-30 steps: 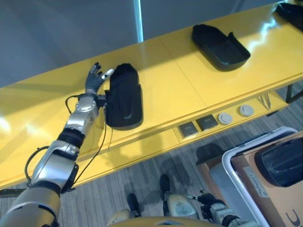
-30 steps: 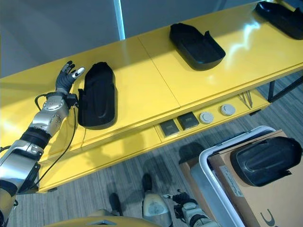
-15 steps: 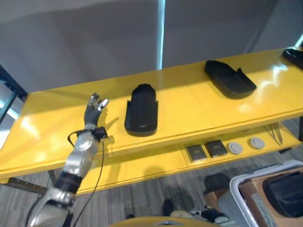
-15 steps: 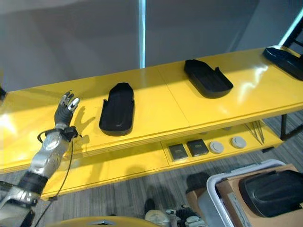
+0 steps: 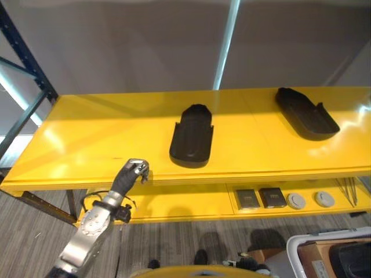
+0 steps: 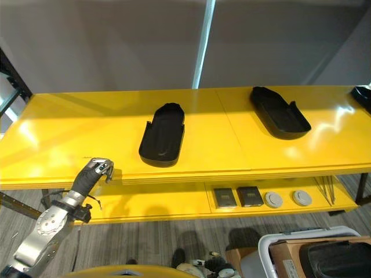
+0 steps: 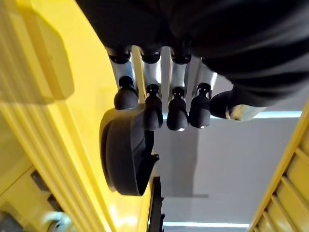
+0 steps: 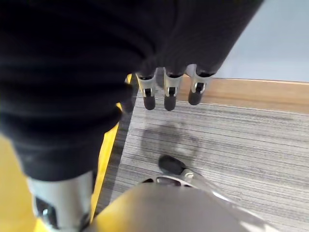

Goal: Move parts from the plastic box to the shelf.

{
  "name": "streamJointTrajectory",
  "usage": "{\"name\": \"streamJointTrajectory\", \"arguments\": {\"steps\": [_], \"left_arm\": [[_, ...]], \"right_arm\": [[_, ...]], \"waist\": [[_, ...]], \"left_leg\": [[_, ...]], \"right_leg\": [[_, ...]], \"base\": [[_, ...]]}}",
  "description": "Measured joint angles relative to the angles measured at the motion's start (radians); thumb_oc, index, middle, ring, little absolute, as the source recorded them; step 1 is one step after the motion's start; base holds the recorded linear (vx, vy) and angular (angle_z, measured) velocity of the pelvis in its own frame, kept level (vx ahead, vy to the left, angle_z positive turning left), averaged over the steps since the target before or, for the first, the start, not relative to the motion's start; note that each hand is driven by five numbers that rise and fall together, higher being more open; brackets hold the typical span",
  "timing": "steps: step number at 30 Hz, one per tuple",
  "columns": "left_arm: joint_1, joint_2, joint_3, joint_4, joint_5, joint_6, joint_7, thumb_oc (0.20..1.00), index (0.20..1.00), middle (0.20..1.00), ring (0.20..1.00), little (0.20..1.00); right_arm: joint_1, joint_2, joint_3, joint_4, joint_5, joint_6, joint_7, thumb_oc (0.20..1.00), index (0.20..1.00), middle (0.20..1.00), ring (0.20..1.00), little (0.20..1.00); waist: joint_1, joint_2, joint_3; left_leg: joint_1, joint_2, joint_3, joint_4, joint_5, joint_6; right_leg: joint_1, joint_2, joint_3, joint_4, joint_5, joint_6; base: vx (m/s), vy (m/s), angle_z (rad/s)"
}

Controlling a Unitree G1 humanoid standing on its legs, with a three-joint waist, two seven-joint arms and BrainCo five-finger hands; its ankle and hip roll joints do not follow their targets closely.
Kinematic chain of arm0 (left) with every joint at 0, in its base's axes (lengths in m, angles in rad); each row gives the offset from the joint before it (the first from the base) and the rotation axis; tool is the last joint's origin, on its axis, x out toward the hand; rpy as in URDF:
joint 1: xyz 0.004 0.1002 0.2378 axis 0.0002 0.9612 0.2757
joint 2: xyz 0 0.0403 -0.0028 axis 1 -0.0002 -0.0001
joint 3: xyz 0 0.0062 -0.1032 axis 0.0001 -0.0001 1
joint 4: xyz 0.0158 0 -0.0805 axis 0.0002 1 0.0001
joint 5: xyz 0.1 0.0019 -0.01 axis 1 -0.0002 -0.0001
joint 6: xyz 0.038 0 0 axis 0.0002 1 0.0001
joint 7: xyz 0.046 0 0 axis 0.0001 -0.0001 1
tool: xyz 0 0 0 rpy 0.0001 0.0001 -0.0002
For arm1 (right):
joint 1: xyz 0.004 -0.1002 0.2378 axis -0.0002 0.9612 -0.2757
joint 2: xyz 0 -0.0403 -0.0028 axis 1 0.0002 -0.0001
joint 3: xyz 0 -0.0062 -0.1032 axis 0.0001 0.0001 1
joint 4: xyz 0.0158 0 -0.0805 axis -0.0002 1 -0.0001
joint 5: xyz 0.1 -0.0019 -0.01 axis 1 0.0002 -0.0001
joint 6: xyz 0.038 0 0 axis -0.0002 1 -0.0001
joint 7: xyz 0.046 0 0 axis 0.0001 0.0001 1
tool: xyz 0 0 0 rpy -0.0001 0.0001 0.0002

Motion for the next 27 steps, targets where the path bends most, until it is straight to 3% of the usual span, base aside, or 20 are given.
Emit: {"name": "streamJointTrajectory", "arguments": {"steps": [2, 4, 9, 27], "left_arm": [[-0.062, -0.013, -0.009, 0.017, 0.008, 0.001, 0.001, 0.200, 0.200, 0.200, 0.200, 0.200], [-0.121, -0.009, -0.027, 0.017, 0.009, 0.000, 0.002, 0.200, 0.200, 0.200, 0.200, 0.200], [-0.275, -0.077, -0.097, 0.158, 0.010, -0.008, 0.005, 0.200, 0.200, 0.200, 0.200, 0.200], [-0.429, -0.146, -0.106, 0.257, 0.032, -0.043, 0.079, 0.200, 0.200, 0.200, 0.200, 0.200]], "right_arm": [[-0.007, 0.000, -0.001, -0.004, 0.001, -0.011, -0.001, 1.000, 1.000, 1.000, 1.000, 1.000], [-0.020, -0.002, 0.000, -0.019, 0.001, -0.014, -0.001, 1.000, 1.000, 1.000, 1.000, 1.000], [-0.059, 0.004, 0.007, -0.021, 0.001, -0.016, -0.002, 1.000, 1.000, 1.000, 1.000, 1.000], [-0.071, 0.003, 0.035, -0.023, 0.011, -0.017, -0.005, 1.000, 1.000, 1.000, 1.000, 1.000]], "waist": [[-0.038, -0.002, 0.030], [-0.042, 0.001, 0.038], [-0.100, -0.007, 0.069], [-0.114, -0.010, 0.071]], "left_leg": [[-0.004, 0.002, 0.012, 0.003, 0.002, -0.002], [-0.037, 0.002, 0.037, 0.005, 0.008, -0.005], [-0.087, 0.002, 0.079, 0.005, 0.016, -0.007], [-0.123, 0.010, 0.118, 0.005, 0.004, -0.002]], "right_leg": [[-0.015, 0.004, 0.013, 0.000, 0.003, 0.002], [-0.055, 0.005, 0.036, 0.000, 0.018, 0.001], [-0.127, 0.010, 0.071, 0.000, 0.039, 0.001], [-0.179, 0.025, 0.110, 0.000, 0.042, -0.001]], "base": [[-0.05, -0.018, -0.21], [-0.07, -0.028, -0.39], [-0.01, -0.017, -0.26], [0.01, -0.015, -0.06]]}}
